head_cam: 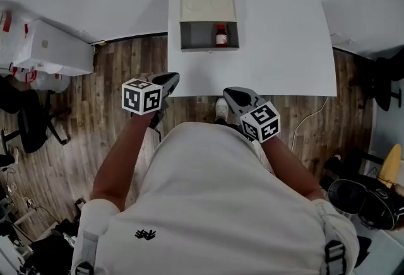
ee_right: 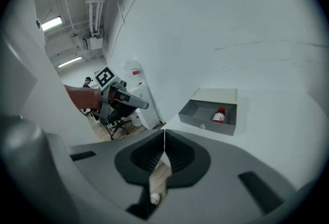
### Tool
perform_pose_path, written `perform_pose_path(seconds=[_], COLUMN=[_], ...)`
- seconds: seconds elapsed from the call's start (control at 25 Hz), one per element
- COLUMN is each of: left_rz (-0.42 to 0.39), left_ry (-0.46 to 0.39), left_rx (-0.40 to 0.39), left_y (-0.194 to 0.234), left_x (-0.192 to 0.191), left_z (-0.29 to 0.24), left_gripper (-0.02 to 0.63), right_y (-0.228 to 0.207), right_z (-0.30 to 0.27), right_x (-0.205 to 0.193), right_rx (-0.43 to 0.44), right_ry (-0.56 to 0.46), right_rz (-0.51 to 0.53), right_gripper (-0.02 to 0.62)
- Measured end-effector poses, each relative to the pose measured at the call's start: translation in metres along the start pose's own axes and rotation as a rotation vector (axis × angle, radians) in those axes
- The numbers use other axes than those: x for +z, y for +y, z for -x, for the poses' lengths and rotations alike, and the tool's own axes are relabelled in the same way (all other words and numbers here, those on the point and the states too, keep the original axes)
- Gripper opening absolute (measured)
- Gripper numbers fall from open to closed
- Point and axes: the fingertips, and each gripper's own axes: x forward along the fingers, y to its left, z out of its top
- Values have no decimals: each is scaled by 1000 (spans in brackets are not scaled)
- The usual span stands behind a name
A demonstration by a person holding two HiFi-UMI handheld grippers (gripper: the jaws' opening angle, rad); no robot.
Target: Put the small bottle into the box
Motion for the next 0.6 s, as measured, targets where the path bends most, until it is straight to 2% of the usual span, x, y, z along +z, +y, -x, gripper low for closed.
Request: perform_pose_path(seconds=[0.36,0.6], left_rz=[-69,-108], left_ry=[-80,-81], left_rx=[-175,-216], left_y=[-55,-69], left_x=[-31,-54], left_z=[77,105], left_gripper=[6,6], right_y=[61,89], right_z=[-6,-3], right_x=[-10,-20], right_rx=[-27,-50], right_ry=[-6,-15], right_rz=[2,-4], right_gripper=[8,8])
